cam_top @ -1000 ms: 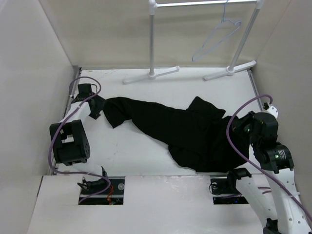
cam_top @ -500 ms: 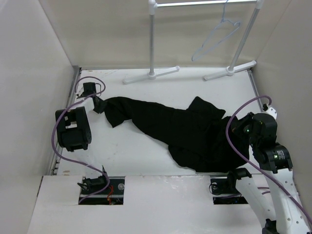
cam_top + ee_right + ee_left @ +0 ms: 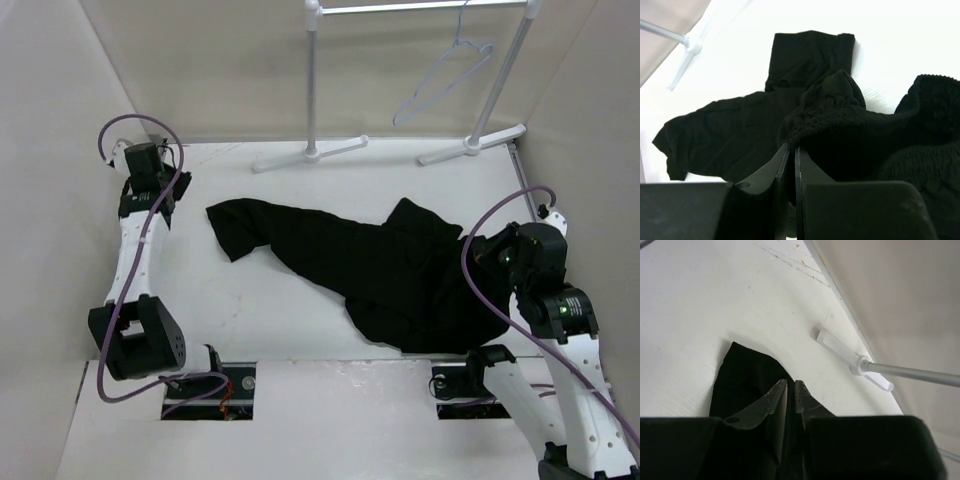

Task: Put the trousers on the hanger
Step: Flatten out the trousers at the center of the board.

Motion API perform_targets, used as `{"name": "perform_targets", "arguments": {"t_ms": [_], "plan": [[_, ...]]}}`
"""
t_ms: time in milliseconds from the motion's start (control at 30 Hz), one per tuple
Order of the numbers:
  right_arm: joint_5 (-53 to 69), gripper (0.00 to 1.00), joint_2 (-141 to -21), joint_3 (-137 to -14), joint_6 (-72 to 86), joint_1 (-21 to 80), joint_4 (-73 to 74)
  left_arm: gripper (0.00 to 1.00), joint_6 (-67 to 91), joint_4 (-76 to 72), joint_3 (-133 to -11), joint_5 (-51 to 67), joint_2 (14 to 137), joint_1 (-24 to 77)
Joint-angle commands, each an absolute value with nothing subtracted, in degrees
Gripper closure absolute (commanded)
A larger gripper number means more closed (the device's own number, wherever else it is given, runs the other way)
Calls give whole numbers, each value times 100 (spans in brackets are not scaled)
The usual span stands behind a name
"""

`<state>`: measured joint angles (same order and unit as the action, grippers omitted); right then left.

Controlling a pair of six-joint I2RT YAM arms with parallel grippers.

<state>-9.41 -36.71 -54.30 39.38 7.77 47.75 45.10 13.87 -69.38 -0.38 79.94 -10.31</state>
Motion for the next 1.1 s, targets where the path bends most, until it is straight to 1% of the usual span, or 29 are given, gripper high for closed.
{"name": "perform_targets", "arguments": {"t_ms": [0,67,167,267,367,567,633,700,733,833,967,1067], "plan": [[-923,93,-3709,-5739,3894,865,4280,86,4404,1960,-6558,52,8472,-919],[-932,93,-3726,-5774,3832,909,4280,80,4237,1916,-6399,79,8674,-805],[-923,93,-3727,-5775,3814,980,4280,68,4017,1872,-6206,26,8885,-620],[-897,93,-3674,-5678,3832,1006,4280,61,3981,1732,-5925,9,8965,-585],[-870,93,-3630,-5581,3850,1006,4298,57,3999,1495,-5670,79,9070,-628],[-756,93,-3630,-5511,3920,1015,4254,57,4043,1091,-5572,308,9588,-699],[-712,93,-3647,-5502,3929,1024,4228,59,4113,889,-5563,316,9668,-699],[-694,93,-3647,-5493,3955,1050,4228,64,4166,757,-5581,343,9720,-699],[-694,93,-3639,-5484,3964,1050,4228,67,4192,695,-5590,334,9756,-708],[-703,93,-3612,-5441,3981,1059,4245,82,4306,519,-5590,282,9677,-734],[-721,93,-3577,-5397,3981,1059,4280,93,4421,518,-5546,-25,9125,-822],[-747,94,-3577,-5414,3946,1041,4307,97,4430,764,-5581,-394,8379,-918]]}}
